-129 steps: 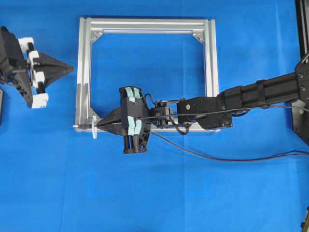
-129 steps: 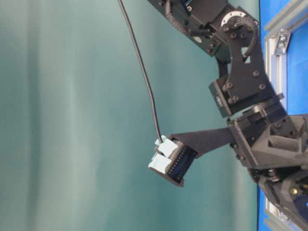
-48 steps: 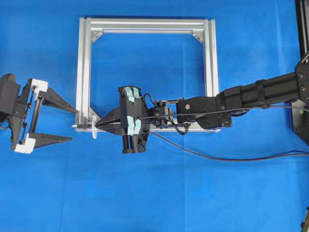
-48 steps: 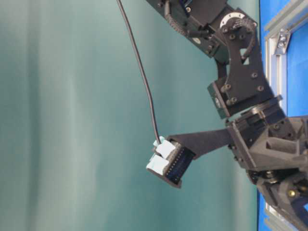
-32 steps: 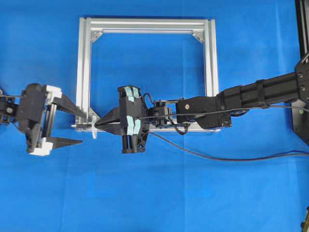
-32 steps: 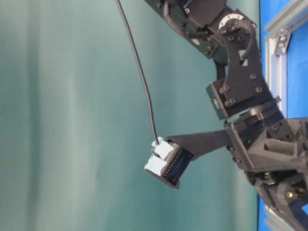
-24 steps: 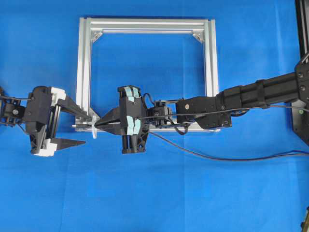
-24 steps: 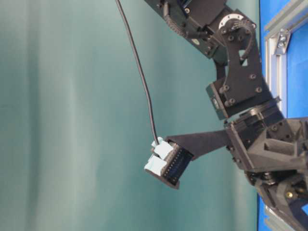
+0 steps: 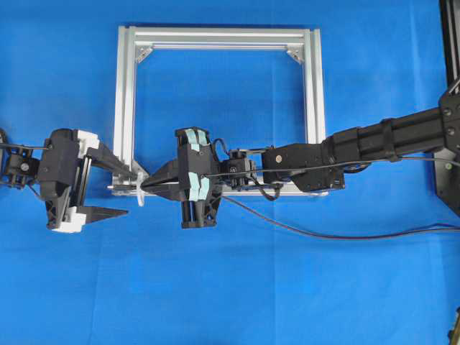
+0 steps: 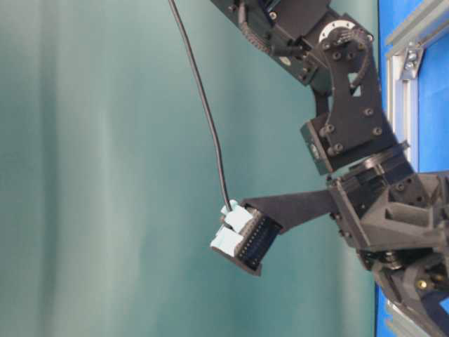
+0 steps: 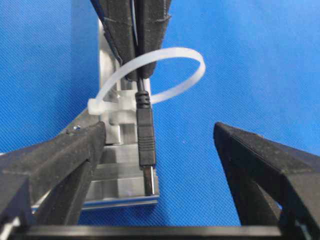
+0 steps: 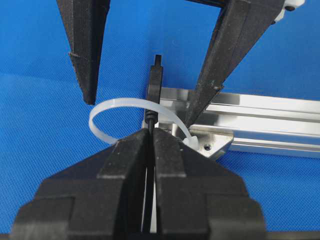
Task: Insert the wire through the string loop located on the left side.
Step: 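Close the left gripper on the USB plug beyond the loop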
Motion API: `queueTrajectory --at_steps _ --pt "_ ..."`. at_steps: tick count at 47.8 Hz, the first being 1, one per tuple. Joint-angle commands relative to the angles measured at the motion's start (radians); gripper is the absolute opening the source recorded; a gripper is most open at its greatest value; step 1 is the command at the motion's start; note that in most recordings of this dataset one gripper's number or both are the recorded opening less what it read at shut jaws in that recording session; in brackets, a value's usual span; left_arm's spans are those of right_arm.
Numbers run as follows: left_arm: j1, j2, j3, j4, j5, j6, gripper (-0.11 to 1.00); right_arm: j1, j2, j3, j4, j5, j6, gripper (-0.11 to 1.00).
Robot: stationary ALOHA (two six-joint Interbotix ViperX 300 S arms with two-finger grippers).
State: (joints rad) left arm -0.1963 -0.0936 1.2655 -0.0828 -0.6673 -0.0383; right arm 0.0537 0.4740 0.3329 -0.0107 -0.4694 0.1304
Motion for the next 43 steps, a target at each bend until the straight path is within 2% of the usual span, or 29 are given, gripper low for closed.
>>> queueTrajectory --at_steps 1,22,28,32,39,43 --pt "0.003 -0.009 -0.011 0.002 -0.008 0.0 0.92 -0.003 -0.021 -0.02 -0.002 -0.005 -0.002 -0.1" --pt "0.003 -0.011 -0.011 0.003 -0.008 0.005 0.92 -0.003 -0.021 -0.018 -0.002 -0.003 -0.002 -0.1" --pt "0.023 -0.015 -0.015 -0.006 0.0 -0.009 0.87 -0.003 -0.02 -0.018 -0.002 -0.003 -0.002 -0.1" --pt "0.026 -0.014 -0.017 -0.005 0.002 -0.014 0.71 -0.003 -0.021 -0.018 -0.002 -0.003 -0.002 -0.1" --pt "0.028 -0.015 -0.015 -0.002 0.003 -0.006 0.26 -0.003 -0.021 -0.017 -0.002 0.0 -0.002 -0.1" --pt "0.028 -0.015 -0.017 -0.002 0.003 -0.006 0.07 -0.003 -0.02 -0.018 -0.002 0.003 -0.002 -0.1"
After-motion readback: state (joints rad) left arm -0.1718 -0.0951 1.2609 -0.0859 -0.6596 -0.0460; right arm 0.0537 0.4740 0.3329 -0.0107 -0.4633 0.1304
